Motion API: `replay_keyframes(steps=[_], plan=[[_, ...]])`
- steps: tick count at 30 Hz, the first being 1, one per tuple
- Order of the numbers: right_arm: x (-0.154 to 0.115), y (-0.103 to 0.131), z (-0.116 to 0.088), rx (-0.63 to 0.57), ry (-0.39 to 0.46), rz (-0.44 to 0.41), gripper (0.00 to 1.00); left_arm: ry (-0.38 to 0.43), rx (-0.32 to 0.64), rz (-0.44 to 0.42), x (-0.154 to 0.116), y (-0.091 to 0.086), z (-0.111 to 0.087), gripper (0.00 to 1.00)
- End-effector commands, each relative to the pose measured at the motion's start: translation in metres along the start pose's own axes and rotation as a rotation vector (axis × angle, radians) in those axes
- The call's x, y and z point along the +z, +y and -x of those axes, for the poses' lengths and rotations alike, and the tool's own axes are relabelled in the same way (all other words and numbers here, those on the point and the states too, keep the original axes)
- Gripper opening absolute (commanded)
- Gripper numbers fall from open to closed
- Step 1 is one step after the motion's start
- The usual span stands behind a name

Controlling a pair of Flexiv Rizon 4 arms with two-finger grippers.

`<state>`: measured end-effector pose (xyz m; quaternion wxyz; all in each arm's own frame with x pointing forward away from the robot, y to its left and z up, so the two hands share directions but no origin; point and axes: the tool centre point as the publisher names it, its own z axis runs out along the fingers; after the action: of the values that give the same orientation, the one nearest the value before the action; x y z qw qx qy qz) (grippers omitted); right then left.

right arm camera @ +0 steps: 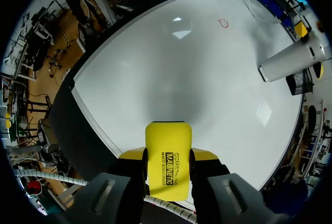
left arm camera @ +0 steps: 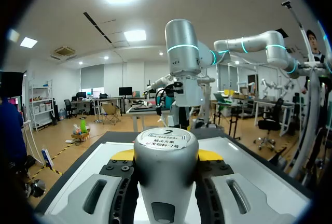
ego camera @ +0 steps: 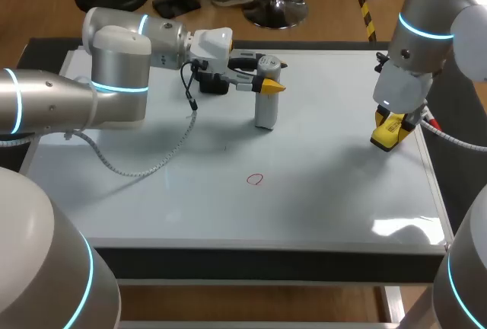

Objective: Pick up the inspection probe, press it on each red-marked spot on the whiteboard one by one, put down the probe, pick up the eraser, and wipe off all the red marks.

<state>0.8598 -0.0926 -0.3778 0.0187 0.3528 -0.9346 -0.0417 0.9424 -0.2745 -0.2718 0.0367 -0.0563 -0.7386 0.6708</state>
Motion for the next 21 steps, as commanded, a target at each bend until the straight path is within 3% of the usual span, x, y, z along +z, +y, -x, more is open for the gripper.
replay_keyframes(steps=[1,8,21], plan=[[0.000,0.000,0.000,-0.001,0.003,-0.003,0.00,0.000,0.000,0.001,0.000,0.001,0.000,0.00],[0.000,0.000,0.000,-0.001,0.003,-0.003,0.00,0.000,0.000,0.001,0.000,0.001,0.000,0.00],[0.000,0.000,0.000,-0.001,0.003,-0.003,0.00,0.071,0.026,-0.025,0.002,-0.024,0.022,0.00]])
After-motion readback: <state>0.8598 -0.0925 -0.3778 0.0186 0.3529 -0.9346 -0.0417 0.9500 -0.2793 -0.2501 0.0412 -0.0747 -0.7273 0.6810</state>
